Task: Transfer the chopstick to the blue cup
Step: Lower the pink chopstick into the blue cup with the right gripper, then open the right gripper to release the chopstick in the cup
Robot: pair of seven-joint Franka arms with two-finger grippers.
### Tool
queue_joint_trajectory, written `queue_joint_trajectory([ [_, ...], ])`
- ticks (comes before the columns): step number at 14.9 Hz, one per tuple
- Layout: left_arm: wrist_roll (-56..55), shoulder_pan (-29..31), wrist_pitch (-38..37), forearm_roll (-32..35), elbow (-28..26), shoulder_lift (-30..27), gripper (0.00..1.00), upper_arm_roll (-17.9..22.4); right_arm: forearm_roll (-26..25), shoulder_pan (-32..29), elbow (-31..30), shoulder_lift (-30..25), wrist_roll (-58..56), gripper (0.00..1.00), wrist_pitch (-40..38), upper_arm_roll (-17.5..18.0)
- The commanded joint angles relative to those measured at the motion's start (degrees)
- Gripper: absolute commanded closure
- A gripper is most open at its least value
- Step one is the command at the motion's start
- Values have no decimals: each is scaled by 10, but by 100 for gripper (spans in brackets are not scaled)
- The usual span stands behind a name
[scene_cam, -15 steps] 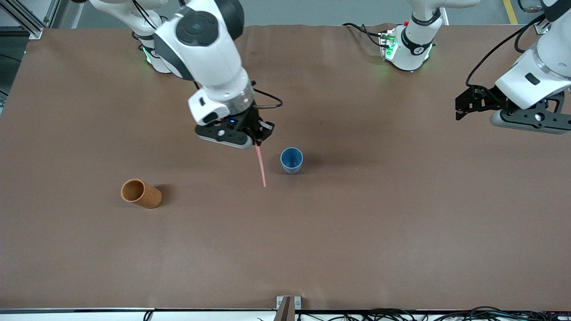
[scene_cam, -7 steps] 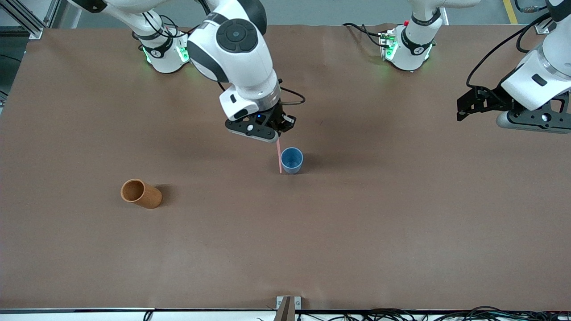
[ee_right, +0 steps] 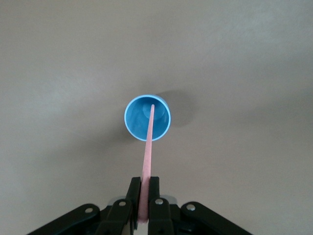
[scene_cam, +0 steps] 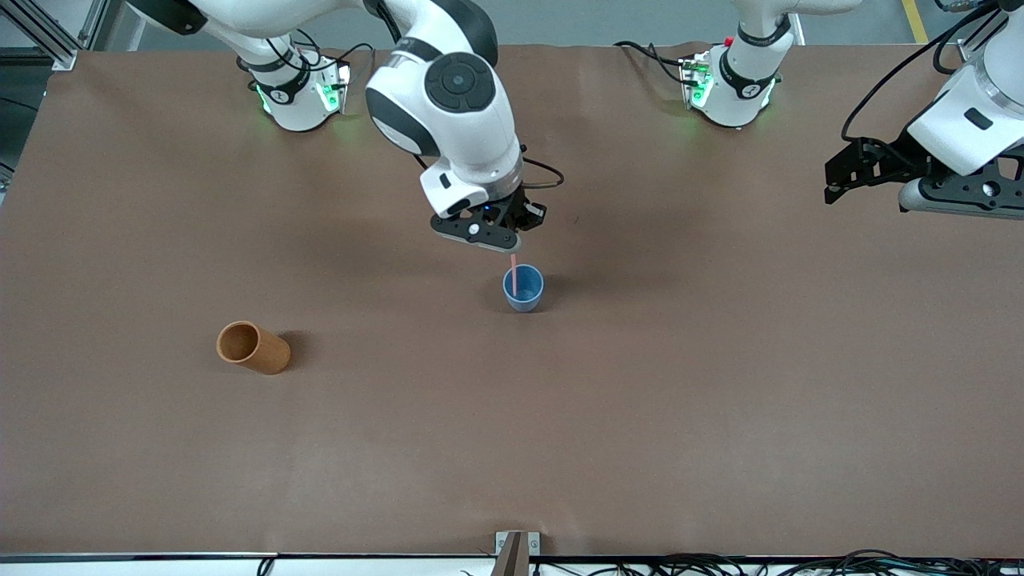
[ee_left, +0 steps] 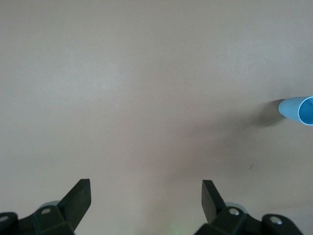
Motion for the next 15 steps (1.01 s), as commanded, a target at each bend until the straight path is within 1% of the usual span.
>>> queue_joint_trajectory([
  [1, 4, 10, 6, -3, -11, -10, 0, 0, -18, -1, -6, 19, 2, 96, 4, 7],
  [3, -4, 9, 6, -5, -11, -11, 0, 0, -51, -1, -12, 28, 1, 94, 16, 7],
  [6, -5, 10, 6, -6, -10, -10, 0, 0, -58, -2, -17, 37, 0, 90, 55, 5],
  [7, -5, 10, 6, -8, -10, -10, 0, 0, -64, -2, -17, 43, 0, 87, 60, 5],
  [8, -5, 10, 6, -9, -10, -10, 0, 1, -68, -2, -16, 44, 0, 81, 61, 5],
  [9, -5, 10, 6, -9, -10, -11, 0, 1, -68, -4, -16, 44, 0, 72, 60, 5],
  [10, -6, 10, 6, -9, -10, -11, 0, 1, -69, -6, -15, 43, 0, 49, 60, 5],
  [11, -6, 10, 6, -9, -10, -10, 0, 1, -71, -8, -12, 41, 1, 20, 60, 5],
  [12, -6, 10, 6, -9, -10, -11, 0, 1, -74, -14, -9, 38, 1, 9, 59, 7],
  [13, -6, 10, 5, -9, -10, -11, 0, 1, -74, -23, -7, 29, -2, 3, 59, 8],
  [14, -6, 10, 6, -9, -10, -10, 0, 1, -72, -33, -6, 16, -6, 0, 56, 8],
  [15, -6, 10, 6, -9, -10, -10, 0, 1, -71, -44, -5, -2, -9, 0, 55, 9],
])
